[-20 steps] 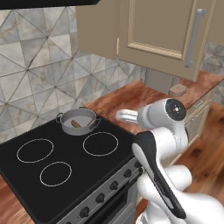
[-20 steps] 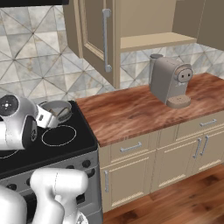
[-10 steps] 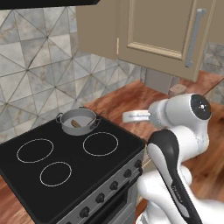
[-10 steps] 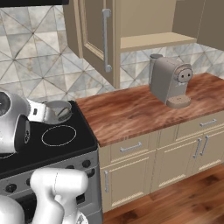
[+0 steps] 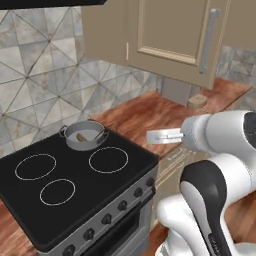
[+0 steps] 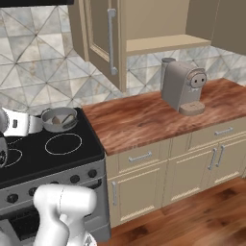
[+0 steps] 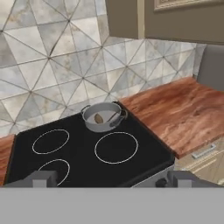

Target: Open the cabinet and move the ladle to the pot. Then close the cabinet.

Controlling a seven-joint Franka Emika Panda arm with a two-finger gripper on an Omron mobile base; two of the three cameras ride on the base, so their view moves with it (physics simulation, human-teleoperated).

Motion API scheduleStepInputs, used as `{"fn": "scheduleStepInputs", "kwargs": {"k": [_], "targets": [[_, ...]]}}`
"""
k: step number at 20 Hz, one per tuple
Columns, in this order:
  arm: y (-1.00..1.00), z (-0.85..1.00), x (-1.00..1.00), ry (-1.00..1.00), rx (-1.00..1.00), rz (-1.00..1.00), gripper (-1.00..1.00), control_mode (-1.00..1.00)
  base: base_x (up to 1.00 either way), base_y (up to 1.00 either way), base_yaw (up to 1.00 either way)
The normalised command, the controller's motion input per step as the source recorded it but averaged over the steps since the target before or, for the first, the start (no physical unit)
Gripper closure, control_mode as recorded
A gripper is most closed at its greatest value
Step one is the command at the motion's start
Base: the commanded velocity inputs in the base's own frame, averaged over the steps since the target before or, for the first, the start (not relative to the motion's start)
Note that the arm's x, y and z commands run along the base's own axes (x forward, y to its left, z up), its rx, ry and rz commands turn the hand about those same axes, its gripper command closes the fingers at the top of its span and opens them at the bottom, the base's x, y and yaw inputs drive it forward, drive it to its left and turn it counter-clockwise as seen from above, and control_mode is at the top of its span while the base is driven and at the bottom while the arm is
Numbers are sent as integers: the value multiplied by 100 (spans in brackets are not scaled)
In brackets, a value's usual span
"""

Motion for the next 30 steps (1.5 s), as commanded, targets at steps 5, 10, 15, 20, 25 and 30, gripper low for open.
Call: {"fn": "scheduleStepInputs", "kwargs": {"k": [5, 10, 15, 20, 25, 30], "targets": [[0, 0, 0, 0, 0, 0, -100, 100, -85, -77, 11], [0, 0, 0, 0, 0, 0, -100, 100, -57, -100, 36], [0, 0, 0, 0, 0, 0, -100, 100, -18, -100, 47], [0, 0, 0, 0, 0, 0, -100, 100, 10, -100, 36], [0, 0, 0, 0, 0, 0, -100, 100, 57, -100, 28], [0, 0, 0, 0, 0, 0, -100, 100, 48, -98, 25]]}}
